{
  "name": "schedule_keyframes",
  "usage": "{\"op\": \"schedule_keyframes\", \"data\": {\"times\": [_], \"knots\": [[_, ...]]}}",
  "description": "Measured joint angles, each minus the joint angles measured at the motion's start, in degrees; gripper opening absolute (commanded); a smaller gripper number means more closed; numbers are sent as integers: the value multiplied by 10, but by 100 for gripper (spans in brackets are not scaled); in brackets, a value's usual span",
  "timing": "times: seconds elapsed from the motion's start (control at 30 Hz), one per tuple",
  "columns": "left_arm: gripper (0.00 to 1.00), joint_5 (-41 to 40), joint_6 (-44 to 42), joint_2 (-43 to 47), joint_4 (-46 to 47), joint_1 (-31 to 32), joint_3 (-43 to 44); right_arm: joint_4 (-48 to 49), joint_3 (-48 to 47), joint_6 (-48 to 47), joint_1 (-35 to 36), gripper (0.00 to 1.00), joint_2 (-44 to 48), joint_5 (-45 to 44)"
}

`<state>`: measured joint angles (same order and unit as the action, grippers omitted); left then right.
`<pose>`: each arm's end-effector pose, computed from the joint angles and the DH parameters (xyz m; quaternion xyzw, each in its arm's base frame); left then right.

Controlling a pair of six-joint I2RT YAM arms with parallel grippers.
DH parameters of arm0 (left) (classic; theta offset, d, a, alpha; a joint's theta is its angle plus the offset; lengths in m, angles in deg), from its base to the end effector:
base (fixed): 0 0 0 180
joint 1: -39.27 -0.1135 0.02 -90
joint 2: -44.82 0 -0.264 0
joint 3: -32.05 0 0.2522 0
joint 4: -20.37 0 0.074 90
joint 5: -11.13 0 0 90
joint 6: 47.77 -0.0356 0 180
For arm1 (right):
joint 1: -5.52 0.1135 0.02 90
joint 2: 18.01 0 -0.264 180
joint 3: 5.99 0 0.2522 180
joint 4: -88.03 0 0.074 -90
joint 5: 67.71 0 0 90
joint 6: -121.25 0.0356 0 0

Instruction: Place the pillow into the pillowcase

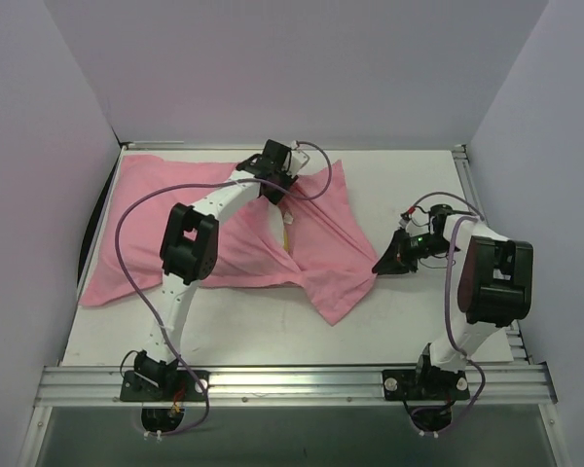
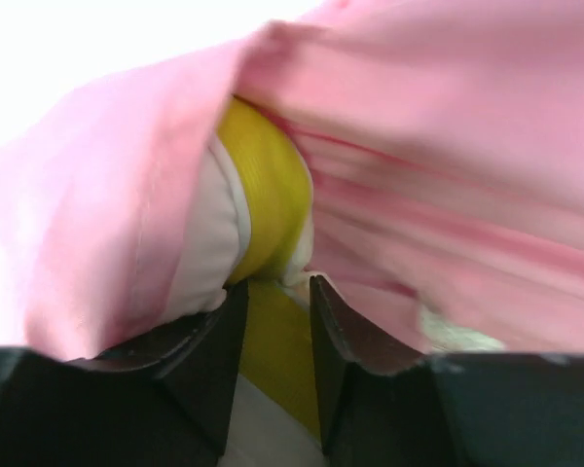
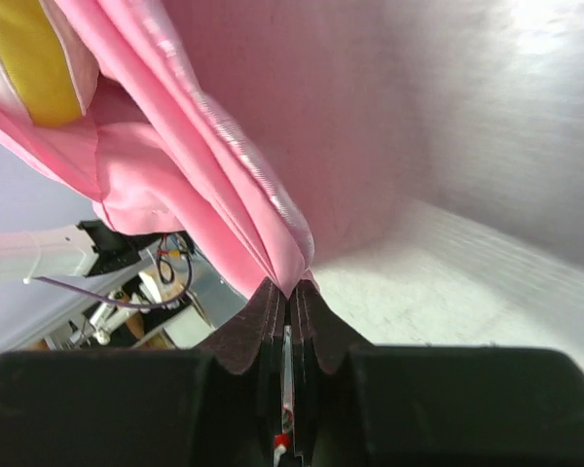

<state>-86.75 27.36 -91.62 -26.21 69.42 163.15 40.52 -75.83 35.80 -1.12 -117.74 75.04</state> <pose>0.4606 -0.2619 0.1859 0.3403 0.8798 0.0211 0.3312 0.3054 -0.0070 0.1548 0.0383 0.8910 0.4397 0.1063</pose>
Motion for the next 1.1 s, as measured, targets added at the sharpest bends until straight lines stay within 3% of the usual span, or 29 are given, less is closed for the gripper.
{"op": "schedule_keyframes", "data": {"times": [0.07, 0.23, 0.47, 0.53, 0.6, 0.63, 0.67, 0.77, 0.93, 1.0, 1.1], "knots": [[49, 19, -5, 6, 4, -21, 3, 5, 0, -1, -19, 0, 3, 4], [56, 163, -25, 63, -21, -35, -54, -2, 0, -2, -38, 0, 9, 6], [54, 214, -71, 208, -73, 69, -187, -40, -4, -15, -41, 0, 23, -19], [54, 224, -73, 229, -86, 101, -202, -49, -10, -20, -43, 8, 24, -26], [57, 232, -70, 241, -100, 112, -206, -58, -22, -23, -43, 23, 24, -32], [58, 232, -66, 244, -102, 111, -206, -62, -31, -26, -43, 29, 24, -35], [59, 229, -60, 246, -102, 105, -205, -67, -46, -25, -43, 42, 24, -40], [65, 189, -41, 247, -102, 90, -193, -69, -95, -19, -41, 54, 24, -53], [73, 82, -17, 238, -99, 79, -147, -40, -190, 7, -17, 53, 24, -91], [96, 60, -11, 226, -97, 80, -130, -22, -212, 20, 3, 50, 24, -103], [97, 37, 9, 202, -99, 84, -106, 3, -230, 46, 55, 46, 16, -111]]}}
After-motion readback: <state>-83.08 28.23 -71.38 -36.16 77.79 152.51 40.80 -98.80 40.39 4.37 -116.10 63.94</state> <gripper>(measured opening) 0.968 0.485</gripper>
